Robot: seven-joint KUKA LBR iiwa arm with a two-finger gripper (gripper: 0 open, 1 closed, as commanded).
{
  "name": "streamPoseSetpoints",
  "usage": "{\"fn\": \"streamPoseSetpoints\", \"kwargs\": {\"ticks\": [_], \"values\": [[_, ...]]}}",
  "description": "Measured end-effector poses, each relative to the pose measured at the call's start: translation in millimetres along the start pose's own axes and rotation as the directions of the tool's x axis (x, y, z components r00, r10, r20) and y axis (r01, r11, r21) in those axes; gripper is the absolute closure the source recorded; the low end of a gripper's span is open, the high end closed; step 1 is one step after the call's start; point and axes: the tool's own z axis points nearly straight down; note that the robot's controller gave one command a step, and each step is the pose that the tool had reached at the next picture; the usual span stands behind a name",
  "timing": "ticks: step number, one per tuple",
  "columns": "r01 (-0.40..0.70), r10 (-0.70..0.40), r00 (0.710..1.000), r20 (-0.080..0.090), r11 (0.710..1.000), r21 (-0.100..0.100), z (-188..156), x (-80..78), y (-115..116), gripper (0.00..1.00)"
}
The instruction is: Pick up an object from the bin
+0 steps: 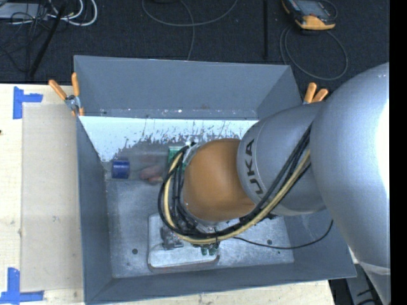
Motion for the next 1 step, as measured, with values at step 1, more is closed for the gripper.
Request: {"fn": "streamPoseSetpoints", "kwargs": {"ticks": [1], "values": [[-0.081,0.081,0.996,-0.035,0.997,0.014,-76.5,-38.1,-0.2,1.00]]}}
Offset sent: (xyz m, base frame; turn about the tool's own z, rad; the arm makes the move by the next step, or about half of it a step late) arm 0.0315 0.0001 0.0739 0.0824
